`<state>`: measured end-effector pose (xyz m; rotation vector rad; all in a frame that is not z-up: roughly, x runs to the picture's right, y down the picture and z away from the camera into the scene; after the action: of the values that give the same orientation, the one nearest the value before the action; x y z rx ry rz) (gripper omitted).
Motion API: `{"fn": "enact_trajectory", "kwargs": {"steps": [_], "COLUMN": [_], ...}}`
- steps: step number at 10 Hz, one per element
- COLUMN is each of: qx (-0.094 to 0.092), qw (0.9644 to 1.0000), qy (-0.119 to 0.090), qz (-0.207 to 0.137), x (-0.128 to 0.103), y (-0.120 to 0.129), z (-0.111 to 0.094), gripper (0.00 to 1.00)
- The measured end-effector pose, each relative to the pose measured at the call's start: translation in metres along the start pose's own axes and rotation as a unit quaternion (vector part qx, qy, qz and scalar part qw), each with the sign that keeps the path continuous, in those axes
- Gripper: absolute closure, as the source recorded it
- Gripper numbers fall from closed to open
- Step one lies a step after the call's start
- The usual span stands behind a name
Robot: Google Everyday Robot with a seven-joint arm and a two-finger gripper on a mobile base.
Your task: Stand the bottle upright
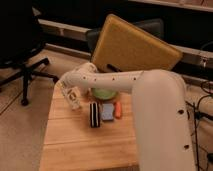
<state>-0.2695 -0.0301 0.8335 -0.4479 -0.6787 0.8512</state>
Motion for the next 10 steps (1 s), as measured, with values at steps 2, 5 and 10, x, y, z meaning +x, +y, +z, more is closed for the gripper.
{"fn": "enact_trajectory", "kwargs": {"steps": [2, 5, 10], "qx": [-0.023, -0.03, -0.019], "qw": [0.9996, 0.9992, 0.9954], "qy": [-0.013, -0.018, -0.064], "qz": [-0.013, -0.019, -0.069], "x": [0.002, 0.001, -0.022], "y": [0.013, 0.018, 0.005], "z": [0.004, 0.005, 0.001], "gripper": [1.0, 1.0, 1.0]}}
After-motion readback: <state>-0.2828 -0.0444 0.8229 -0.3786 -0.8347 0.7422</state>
